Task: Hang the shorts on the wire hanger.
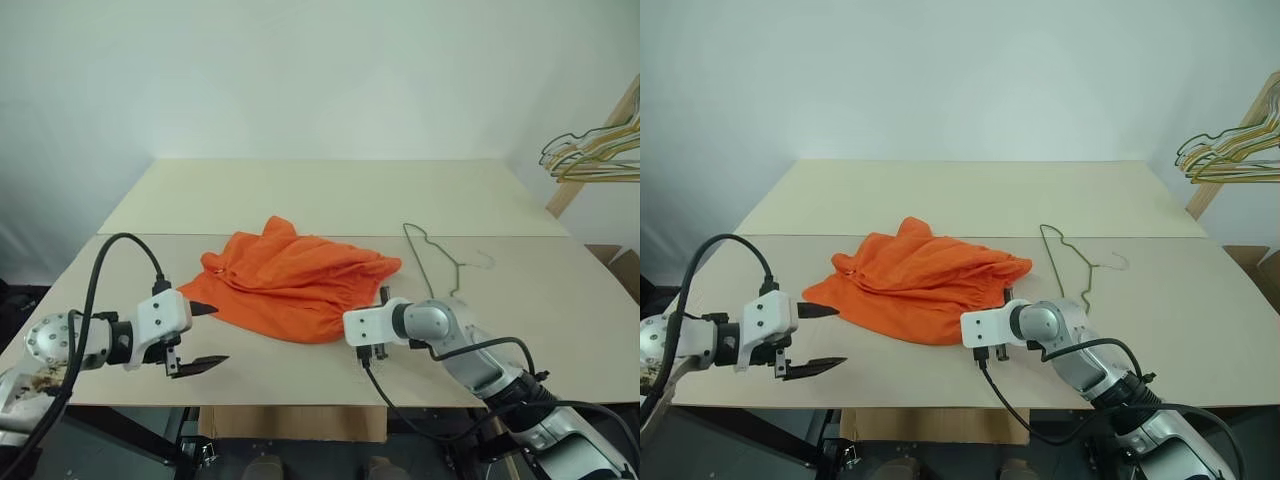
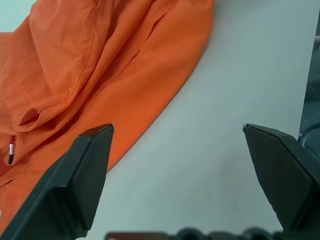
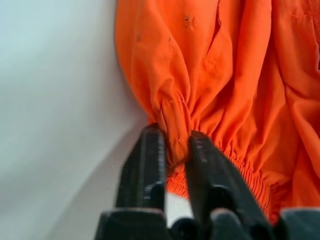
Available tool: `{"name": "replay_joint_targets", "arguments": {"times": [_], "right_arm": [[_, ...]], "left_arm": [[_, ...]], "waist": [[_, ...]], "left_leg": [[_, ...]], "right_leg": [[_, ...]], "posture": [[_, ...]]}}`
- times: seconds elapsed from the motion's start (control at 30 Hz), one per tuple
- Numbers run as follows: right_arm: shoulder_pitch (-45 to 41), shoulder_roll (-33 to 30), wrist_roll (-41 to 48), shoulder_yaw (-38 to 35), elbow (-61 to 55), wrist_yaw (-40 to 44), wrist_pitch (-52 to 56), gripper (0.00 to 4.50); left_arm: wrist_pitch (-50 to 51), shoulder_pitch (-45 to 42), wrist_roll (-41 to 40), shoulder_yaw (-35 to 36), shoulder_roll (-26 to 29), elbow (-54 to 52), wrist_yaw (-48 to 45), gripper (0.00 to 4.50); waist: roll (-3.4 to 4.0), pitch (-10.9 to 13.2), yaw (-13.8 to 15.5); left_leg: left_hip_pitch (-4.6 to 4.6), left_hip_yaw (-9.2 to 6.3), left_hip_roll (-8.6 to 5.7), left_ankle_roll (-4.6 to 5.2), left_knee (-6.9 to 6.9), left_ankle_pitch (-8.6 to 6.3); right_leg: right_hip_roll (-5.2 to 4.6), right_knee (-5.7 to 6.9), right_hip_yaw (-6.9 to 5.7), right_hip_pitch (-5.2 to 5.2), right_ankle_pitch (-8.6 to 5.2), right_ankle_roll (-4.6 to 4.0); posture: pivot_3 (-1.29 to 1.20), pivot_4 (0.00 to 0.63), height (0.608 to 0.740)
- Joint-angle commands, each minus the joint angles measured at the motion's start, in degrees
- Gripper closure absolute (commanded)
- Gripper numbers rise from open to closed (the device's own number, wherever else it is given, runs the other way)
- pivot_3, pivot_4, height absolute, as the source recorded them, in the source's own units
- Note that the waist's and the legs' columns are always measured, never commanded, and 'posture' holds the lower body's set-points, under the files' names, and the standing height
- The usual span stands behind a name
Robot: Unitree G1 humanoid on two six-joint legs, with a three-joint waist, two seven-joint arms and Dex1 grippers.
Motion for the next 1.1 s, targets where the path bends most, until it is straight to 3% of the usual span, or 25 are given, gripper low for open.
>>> {"name": "replay_joint_targets", "arguments": {"times": [0.03, 0.27, 0.43, 0.67, 1.1], "right_arm": [[0.78, -1.61, 1.10, -1.72, -1.37, 0.53, -2.16, 4.47], [2.47, -11.72, 2.45, -5.45, 4.74, -5.53, -22.59, 4.47], [3.62, -15.72, 5.46, -7.06, 8.62, -4.64, -31.78, 4.47], [3.31, -14.85, 5.74, -8.66, 10.23, -5.42, -32.24, 4.47], [3.26, -12.04, 5.01, -9.53, 9.72, -5.77, -29.31, 4.47]], "left_arm": [[-1.68, 0.32, 1.06, 0.91, 0.27, 0.73, 0.61, 0.00], [-14.48, -4.13, 7.67, -0.53, 0.88, 13.37, 0.93, 0.00], [-26.86, -12.29, 15.29, -6.78, 4.33, 29.38, -3.30, 0.00], [-36.08, -24.47, 19.59, -14.45, -1.66, 45.71, -4.45, 0.00], [-43.73, -36.49, 24.20, -18.65, -11.92, 69.00, 1.75, 0.00]], "waist": [[0.00, 0.00, 0.05], [-0.02, 0.02, 0.45], [-0.03, 0.02, 0.10], [-0.05, 0.01, 0.01], [0.00, -0.14, 0.18]], "left_leg": [[0.00, 0.00, 0.00, 0.00, 0.00, 0.00], [0.03, 0.00, -0.03, 0.00, 0.00, 0.00], [0.06, 0.00, -0.01, 0.00, -0.01, 0.00], [0.07, 0.03, -0.02, 0.00, -0.03, 0.01], [0.38, 0.01, -0.05, 0.01, -0.03, 0.01]], "right_leg": [[0.00, 0.00, 0.00, 0.00, 0.00, 0.00], [-0.04, -0.04, -0.02, 0.04, -0.01, 0.00], [-0.01, -0.06, -0.05, 0.09, -0.03, -0.04], [-0.02, -0.04, -0.03, 0.11, 0.00, -0.03], [-0.01, 0.05, 0.00, 0.37, 0.01, -0.02]], "posture": [[0.12, 0.000, 0.740], [0.12, 0.000, 0.740], [0.11, 0.000, 0.740], [0.09, 0.000, 0.740], [0.08, 0.000, 0.740]]}}
